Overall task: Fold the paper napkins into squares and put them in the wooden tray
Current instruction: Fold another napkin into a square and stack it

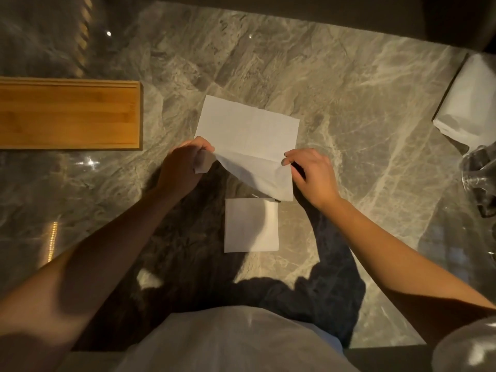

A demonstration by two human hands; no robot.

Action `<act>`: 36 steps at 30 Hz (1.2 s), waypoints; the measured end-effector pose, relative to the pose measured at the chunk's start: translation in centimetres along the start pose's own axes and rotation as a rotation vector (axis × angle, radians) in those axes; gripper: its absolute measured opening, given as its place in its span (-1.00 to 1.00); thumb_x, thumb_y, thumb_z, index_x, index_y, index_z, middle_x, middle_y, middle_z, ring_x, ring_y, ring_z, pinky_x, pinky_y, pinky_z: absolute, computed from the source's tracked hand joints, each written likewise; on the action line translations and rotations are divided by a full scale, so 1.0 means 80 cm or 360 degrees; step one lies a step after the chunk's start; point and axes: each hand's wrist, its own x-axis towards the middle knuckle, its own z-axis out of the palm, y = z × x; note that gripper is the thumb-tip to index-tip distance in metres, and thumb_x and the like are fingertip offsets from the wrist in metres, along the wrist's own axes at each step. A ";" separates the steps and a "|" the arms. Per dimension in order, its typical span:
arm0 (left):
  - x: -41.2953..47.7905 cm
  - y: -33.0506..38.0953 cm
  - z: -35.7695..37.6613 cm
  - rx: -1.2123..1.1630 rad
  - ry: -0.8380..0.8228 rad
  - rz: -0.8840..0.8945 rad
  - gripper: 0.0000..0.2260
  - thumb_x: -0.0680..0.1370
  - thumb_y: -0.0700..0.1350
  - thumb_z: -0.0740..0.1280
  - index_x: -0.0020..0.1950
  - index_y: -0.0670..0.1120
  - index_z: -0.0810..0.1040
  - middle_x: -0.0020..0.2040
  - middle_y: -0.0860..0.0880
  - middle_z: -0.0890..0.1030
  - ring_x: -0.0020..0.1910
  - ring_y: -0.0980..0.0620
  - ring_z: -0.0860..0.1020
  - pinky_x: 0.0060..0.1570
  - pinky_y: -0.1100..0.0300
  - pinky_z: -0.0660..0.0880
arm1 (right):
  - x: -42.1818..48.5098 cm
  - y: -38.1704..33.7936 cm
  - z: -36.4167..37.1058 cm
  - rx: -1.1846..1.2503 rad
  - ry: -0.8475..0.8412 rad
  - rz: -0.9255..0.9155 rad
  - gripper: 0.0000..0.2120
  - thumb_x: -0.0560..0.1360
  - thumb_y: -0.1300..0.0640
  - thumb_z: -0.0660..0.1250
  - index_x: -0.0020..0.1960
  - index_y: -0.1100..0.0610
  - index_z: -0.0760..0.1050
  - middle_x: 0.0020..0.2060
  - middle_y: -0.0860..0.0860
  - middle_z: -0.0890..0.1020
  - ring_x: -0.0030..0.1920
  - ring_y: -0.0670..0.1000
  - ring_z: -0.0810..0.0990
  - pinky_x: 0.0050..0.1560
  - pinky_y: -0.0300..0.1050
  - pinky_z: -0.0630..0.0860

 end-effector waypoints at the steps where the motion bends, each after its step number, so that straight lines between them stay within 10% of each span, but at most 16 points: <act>1: 0.000 0.002 -0.002 0.0021 0.0024 -0.0011 -0.83 0.51 -0.13 0.33 0.00 -0.21 0.57 -0.05 -0.18 0.64 -0.08 -0.11 0.61 -0.03 -0.01 0.58 | 0.000 -0.002 0.000 0.0012 0.0037 0.0030 -0.86 0.53 0.20 0.28 0.02 0.09 0.60 0.03 -0.03 0.67 0.11 0.08 0.57 0.13 0.14 0.45; 20: 0.002 0.008 -0.001 0.0212 0.0156 -0.0417 -0.85 0.53 -0.16 0.26 0.05 -0.13 0.57 -0.07 -0.17 0.65 -0.07 -0.18 0.58 0.08 -0.07 0.49 | 0.008 -0.002 0.013 0.0008 0.0157 0.0761 -0.89 0.45 0.03 0.29 -0.20 0.04 0.52 -0.10 -0.10 0.42 0.01 -0.05 0.31 0.05 -0.11 0.15; 36: 0.010 0.019 0.014 0.0162 0.0304 -0.0615 -0.78 0.47 -0.14 0.37 0.05 -0.13 0.42 -0.14 -0.15 0.62 -0.13 -0.17 0.57 0.08 0.02 0.36 | 0.010 -0.001 0.017 -0.0086 0.0125 0.0812 -0.82 0.45 0.05 0.29 -0.28 0.08 0.54 -0.12 -0.06 0.39 -0.01 -0.04 0.28 0.05 -0.10 0.13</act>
